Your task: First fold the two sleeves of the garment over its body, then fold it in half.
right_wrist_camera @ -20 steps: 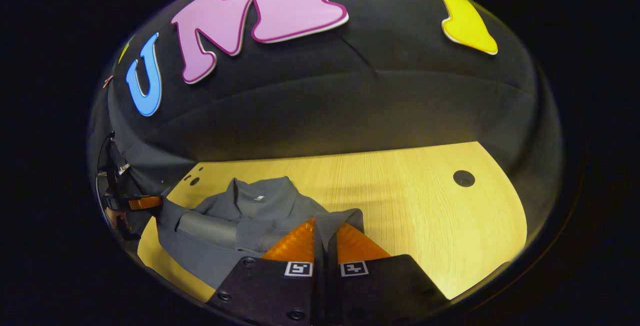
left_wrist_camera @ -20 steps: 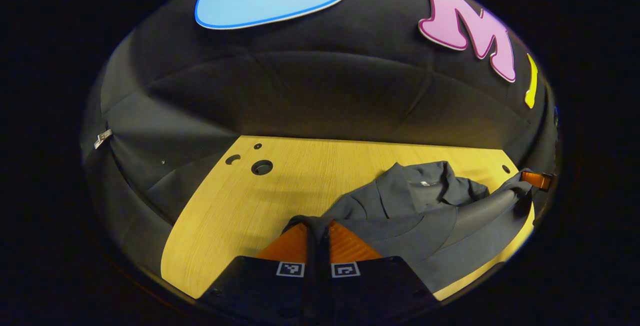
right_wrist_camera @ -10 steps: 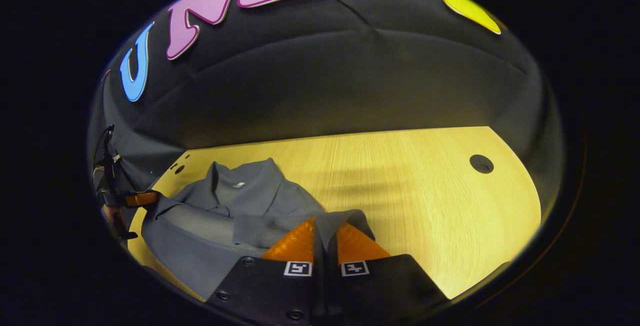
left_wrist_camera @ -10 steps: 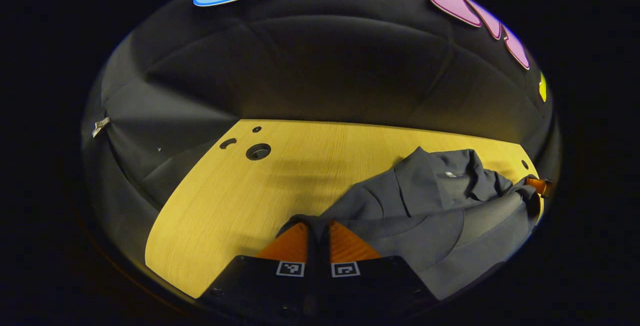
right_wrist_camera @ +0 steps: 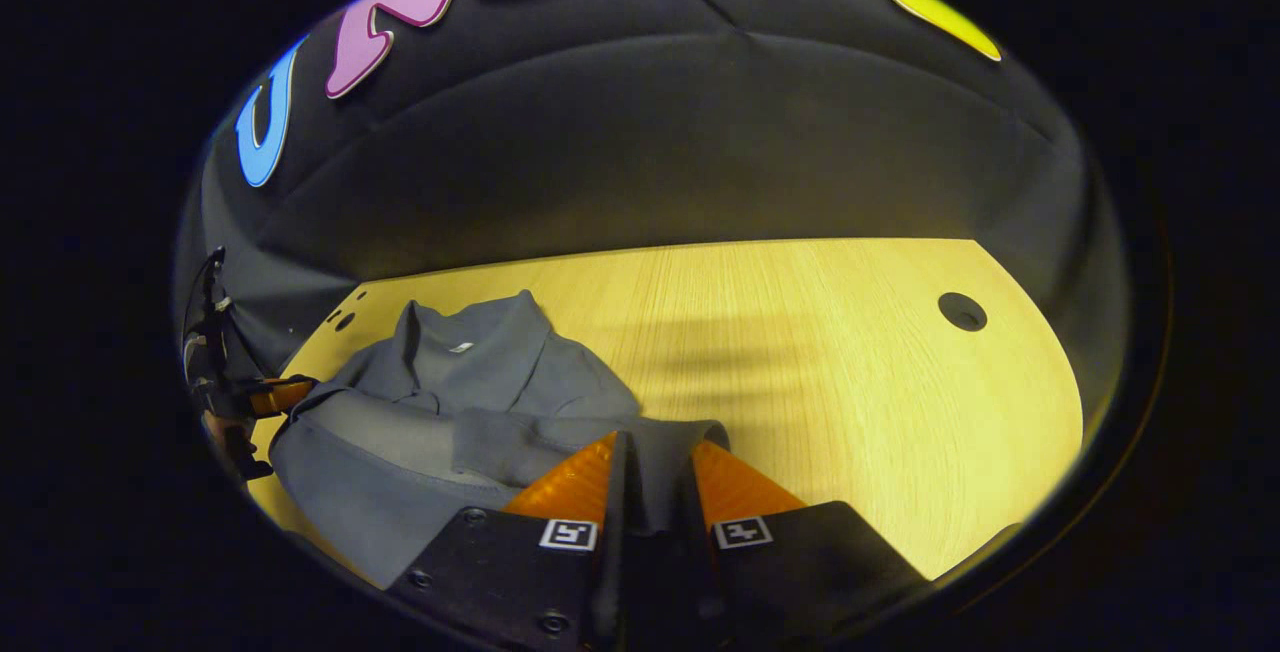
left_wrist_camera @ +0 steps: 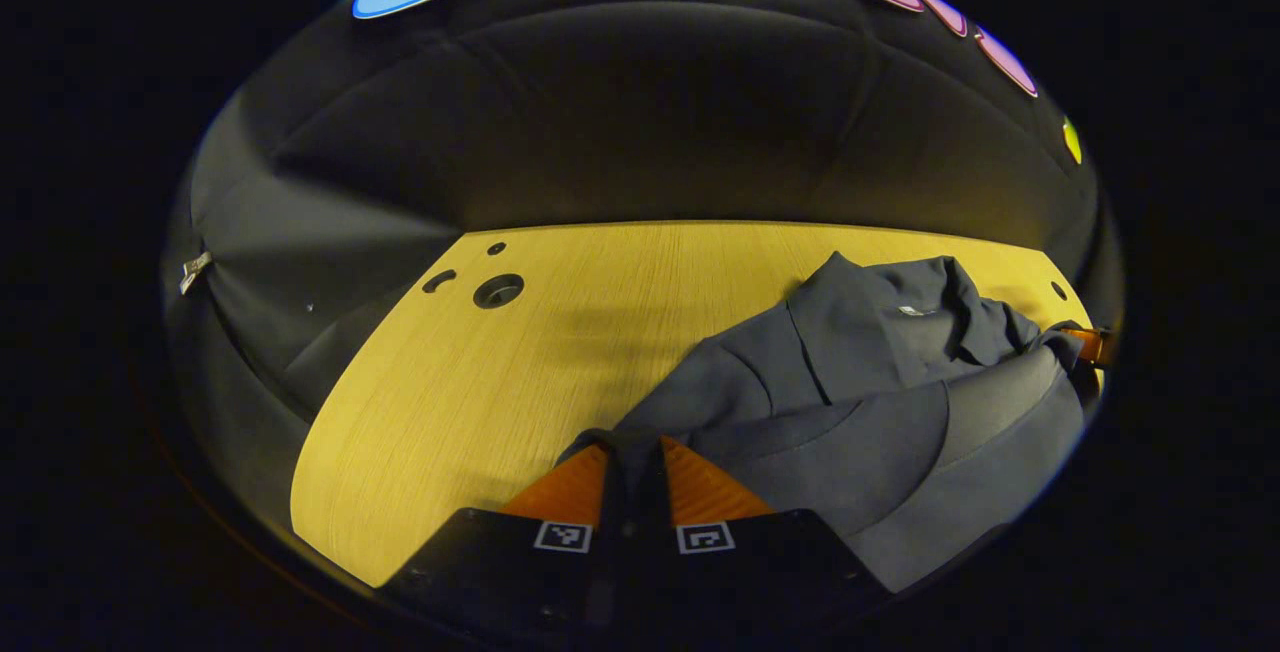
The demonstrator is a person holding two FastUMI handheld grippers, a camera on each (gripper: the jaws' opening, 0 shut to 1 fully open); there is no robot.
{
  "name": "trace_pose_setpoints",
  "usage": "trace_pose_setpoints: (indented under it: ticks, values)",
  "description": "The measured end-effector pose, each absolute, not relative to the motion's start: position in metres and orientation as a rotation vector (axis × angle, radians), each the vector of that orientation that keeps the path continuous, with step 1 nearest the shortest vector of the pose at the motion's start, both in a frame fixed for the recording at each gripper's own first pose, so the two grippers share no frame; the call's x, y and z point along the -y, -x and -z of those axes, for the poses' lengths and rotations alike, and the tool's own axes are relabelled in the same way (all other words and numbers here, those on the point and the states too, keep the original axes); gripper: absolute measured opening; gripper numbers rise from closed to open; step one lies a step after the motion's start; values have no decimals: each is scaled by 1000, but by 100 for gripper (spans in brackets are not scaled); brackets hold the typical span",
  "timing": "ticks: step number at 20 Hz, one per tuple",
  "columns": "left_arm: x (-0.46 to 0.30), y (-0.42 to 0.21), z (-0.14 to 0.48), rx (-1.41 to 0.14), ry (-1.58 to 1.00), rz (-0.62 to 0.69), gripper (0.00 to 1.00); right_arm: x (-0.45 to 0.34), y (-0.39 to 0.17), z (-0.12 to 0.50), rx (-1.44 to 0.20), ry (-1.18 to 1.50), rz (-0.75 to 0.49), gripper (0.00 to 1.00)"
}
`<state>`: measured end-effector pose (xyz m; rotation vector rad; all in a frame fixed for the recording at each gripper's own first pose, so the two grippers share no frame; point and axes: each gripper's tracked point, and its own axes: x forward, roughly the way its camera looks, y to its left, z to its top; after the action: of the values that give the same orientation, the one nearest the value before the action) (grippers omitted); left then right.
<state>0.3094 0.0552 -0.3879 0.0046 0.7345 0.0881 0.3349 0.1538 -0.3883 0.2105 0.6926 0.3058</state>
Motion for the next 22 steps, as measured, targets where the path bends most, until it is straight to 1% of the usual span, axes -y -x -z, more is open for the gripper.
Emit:
trace_pose_setpoints:
  ticks: [1,2,3,4,5,6,7,8,9,10,11,14,22]
  values:
    - [-56,-310,390,-734,6,-84,27,-151,-334,387,-691,-201,-293,31]
    - [-55,-309,387,-732,14,-84,32,-151,-332,384,-690,-201,-294,51]
    - [-58,-307,385,-729,20,-86,38,-150,-329,381,-690,-201,-292,41]
    - [-58,-305,382,-727,29,-85,46,-148,-326,379,-694,-197,-286,55]
    - [-57,-303,378,-724,41,-81,52,-147,-324,378,-698,-195,-282,62]
    - [-56,-300,373,-720,49,-77,60,-146,-321,372,-697,-199,-280,80]
    - [-54,-297,368,-716,52,-68,70,-145,-320,366,-692,-201,-278,81]
    - [-54,-294,361,-703,47,-61,77,-144,-316,359,-684,-200,-277,83]
    - [-55,-290,354,-694,37,-56,81,-142,-312,350,-674,-196,-276,87]
    - [-55,-285,345,-682,25,-49,87,-140,-307,341,-663,-195,-280,90]
    - [-52,-280,335,-668,12,-36,94,-140,-302,330,-650,-195,-283,91]
    - [-44,-261,304,-626,-3,5,94,-136,-283,295,-601,-191,-281,95]
    - [-29,-192,223,-500,51,81,94,-134,-219,205,-484,-191,-287,94]
